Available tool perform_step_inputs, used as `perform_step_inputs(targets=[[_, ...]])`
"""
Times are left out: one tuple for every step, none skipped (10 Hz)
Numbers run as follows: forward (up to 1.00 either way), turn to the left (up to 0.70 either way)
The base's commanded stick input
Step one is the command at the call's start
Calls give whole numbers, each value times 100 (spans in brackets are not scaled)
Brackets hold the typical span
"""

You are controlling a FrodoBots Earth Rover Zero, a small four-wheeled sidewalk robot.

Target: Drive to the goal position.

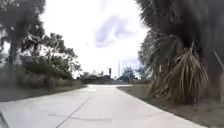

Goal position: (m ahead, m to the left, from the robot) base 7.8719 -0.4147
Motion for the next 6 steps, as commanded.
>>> perform_step_inputs(targets=[[85, 18], [85, 1], [85, 0], [85, 0], [85, 0], [85, 0]])
